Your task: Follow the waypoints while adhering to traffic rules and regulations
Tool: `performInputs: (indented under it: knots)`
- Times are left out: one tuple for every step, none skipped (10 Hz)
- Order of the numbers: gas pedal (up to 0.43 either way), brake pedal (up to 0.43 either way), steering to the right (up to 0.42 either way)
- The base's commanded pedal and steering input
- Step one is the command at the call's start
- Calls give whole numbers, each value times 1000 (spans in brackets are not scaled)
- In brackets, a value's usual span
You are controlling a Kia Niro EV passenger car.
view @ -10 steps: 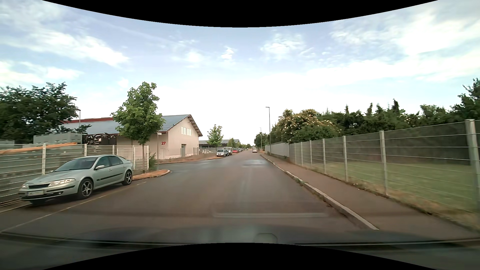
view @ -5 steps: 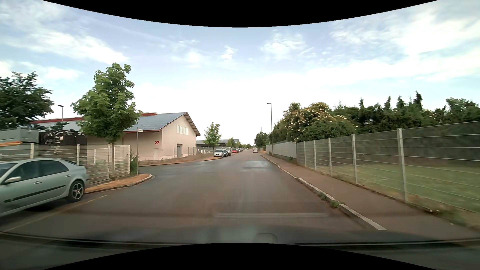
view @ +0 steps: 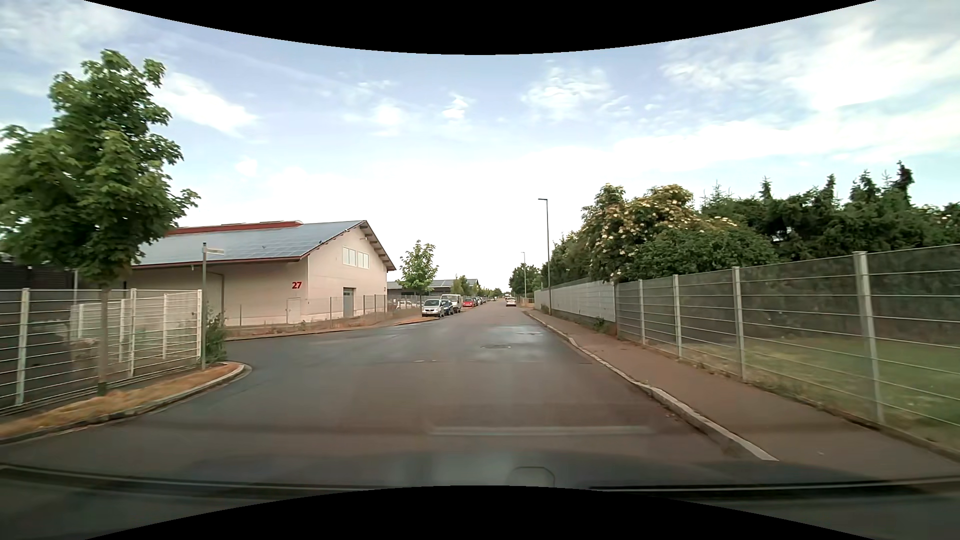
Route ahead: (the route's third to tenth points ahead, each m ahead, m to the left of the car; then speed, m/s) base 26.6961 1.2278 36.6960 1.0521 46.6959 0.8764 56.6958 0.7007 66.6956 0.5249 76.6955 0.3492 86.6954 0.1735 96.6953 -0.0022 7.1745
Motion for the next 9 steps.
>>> performInputs:
  knots:
    - [228,0,0]
    - [228,0,0]
    - [228,0,0]
    - [209,0,0]
    - [209,0,0]
    - [209,0,0]
    - [209,0,0]
    - [209,0,-1]
    - [209,0,-1]
